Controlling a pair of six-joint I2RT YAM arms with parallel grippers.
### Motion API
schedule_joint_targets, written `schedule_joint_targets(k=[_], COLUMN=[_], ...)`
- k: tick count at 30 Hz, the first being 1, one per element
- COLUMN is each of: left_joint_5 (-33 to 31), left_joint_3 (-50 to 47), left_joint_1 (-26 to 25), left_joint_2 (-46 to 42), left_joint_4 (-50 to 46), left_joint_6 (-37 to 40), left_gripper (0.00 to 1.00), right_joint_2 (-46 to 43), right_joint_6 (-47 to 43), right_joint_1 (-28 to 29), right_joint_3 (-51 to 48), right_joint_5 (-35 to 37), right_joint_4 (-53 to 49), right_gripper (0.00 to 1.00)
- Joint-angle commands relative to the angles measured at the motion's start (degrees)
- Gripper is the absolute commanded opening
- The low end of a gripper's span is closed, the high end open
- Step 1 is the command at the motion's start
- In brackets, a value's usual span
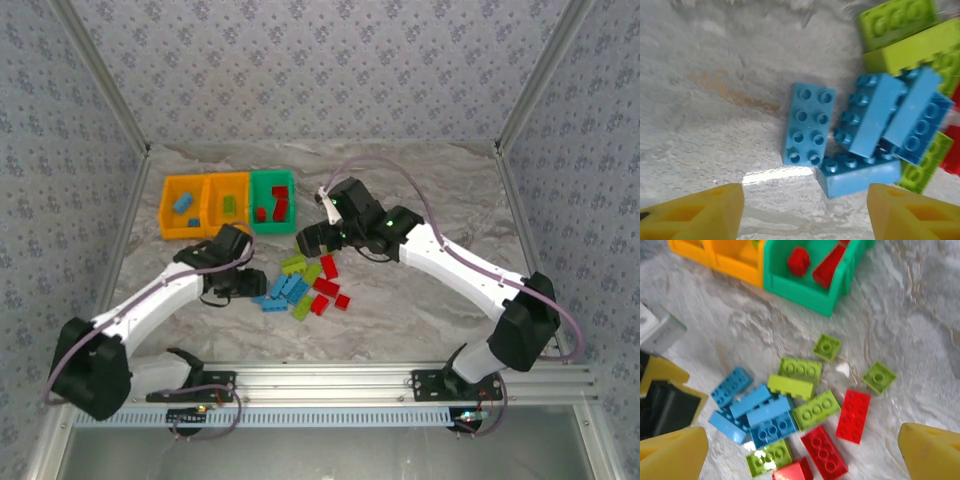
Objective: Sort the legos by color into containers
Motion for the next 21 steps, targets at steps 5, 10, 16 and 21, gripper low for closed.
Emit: schedule_joint_targets(k=[5,10,16,21], left_joint_5=[1.01,-0.54,1.77,1.83], left_joint_3=[-0.84,-0.4,-0.31,-0.57], left_joint_1=[-0.25,-0.23,-0.29,-0.86], left_joint_2=[4.23,8.13,11.59,14.17], left_joint_4=[7.68,8.65,10.44,12.39], left_joint_6=[0.12,0.75,1.27,1.25], left_gripper=[0.6,0.53,0.54,0.57], right_joint_2=[1.29,2.12,1.82,1.94], right_joint_6=[1.17,1.31,1.33,1.88], right_joint_1=[-0.6,-0.64,-0.56,-0.51], right_joint_3=[1.71,2.94,2.61,2.43], right_joint_5=[-1.23,-1.81,-1.37,-2.33], right_joint_4=[-1.96,-4.37,-5.68,-5.73], right_gripper=[1.0,1.0,1.0,1.0])
